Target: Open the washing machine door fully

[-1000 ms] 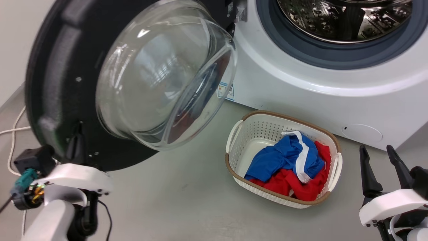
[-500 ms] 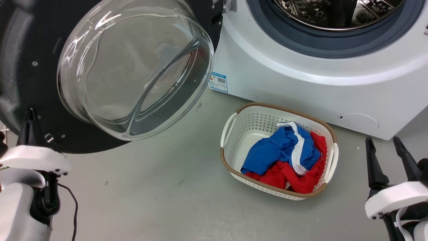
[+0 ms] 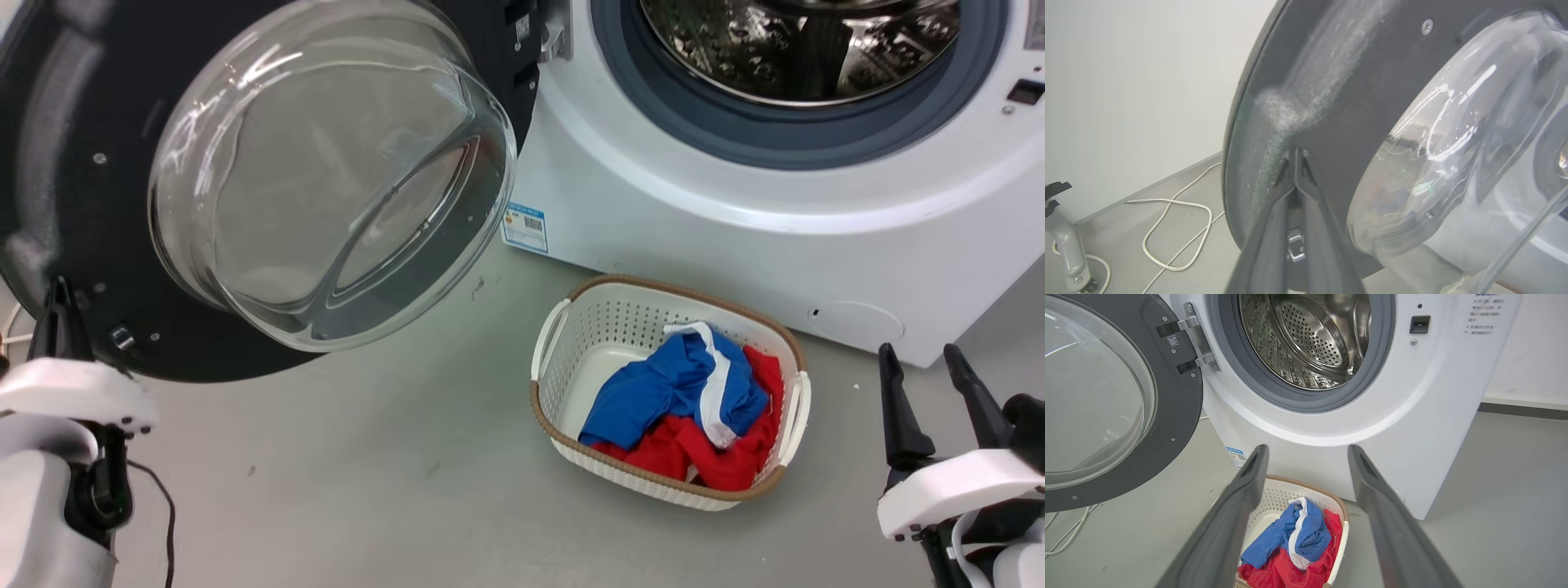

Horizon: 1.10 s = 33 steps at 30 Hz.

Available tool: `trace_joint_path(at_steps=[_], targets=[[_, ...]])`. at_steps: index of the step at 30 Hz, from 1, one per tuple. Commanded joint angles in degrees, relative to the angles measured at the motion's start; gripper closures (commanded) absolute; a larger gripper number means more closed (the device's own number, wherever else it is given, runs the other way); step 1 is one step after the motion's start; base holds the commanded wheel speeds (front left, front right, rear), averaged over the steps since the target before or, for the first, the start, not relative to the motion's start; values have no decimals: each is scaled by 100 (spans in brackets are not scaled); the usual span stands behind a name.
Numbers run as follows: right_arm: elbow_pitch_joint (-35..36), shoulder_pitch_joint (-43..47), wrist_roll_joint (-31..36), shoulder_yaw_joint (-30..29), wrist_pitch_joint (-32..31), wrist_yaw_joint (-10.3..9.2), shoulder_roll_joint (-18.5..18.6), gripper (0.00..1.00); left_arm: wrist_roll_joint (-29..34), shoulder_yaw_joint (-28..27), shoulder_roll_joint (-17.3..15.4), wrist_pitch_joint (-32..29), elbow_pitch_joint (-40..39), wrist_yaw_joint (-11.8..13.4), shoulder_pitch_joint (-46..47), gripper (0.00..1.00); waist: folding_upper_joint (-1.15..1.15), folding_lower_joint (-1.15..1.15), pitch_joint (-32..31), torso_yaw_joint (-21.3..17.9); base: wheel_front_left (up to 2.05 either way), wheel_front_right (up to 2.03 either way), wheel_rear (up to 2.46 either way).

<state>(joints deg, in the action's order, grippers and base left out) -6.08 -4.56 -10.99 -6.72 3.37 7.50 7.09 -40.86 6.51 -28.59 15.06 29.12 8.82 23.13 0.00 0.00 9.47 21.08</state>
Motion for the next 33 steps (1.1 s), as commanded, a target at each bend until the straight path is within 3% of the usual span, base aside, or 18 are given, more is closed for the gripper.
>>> trace_joint_path(at_steps=[1, 11, 19, 27, 33], targets=[[-58, 86, -3, 12, 57, -1, -59, 0, 112, -108, 16, 15, -91, 35, -213, 100, 0, 0, -165, -31, 0, 0, 0], [-278, 254, 15, 68, 201, -1, -251, 0, 648, -266, 482, 15, -1146, 160, -1345, 100, 0, 0, -670, -189, 0, 0, 0], [-348, 353, 62, 104, 251, -1, -339, 0, 1109, 403, 809, -54, -1838, 172, -1986, 100, 0, 0, -887, -469, 0, 0, 0], [-392, 309, 149, 149, 260, -1, -394, 0, 1357, 1072, 1144, -64, -1844, -53, -1791, 100, 0, 0, -929, -999, 0, 0, 0], [-408, 329, 204, 217, 255, -1, -405, 0, 1481, 1228, 1250, -32, -1595, -70, -1604, 100, 0, 0, -930, -1528, 0, 0, 0]])
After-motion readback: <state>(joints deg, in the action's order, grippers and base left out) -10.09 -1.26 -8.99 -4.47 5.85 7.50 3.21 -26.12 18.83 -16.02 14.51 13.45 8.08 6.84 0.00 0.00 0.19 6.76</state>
